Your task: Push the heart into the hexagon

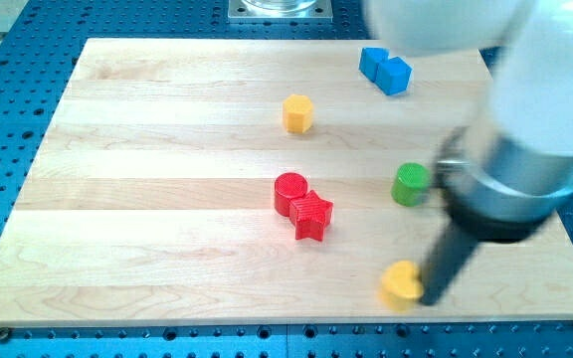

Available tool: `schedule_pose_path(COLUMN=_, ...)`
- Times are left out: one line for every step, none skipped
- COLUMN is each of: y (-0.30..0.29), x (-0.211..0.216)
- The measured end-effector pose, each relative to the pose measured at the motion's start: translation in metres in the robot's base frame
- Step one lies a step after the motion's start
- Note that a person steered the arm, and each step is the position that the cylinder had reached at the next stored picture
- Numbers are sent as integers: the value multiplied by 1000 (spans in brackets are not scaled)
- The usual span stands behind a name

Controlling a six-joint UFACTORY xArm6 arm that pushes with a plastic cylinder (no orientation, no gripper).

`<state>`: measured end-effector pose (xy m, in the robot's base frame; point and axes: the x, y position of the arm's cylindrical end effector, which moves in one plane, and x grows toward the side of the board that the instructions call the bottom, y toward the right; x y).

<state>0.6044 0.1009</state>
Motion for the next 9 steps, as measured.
schedule_pose_path(y=-88, x=-1)
schedule_pose_path(y=-171, x=-2)
schedule_pose_path(y=-242, x=-28)
schedule_pose_path(y=-275, x=-61)
schedule_pose_path(y=-349, x=-30)
schedule_pose_path(y=-342, x=12)
schedule_pose_path(y=-280, x=-12)
schedule_pose_path(y=-251, x=-46)
schedule_pose_path(y=-256, x=-42)
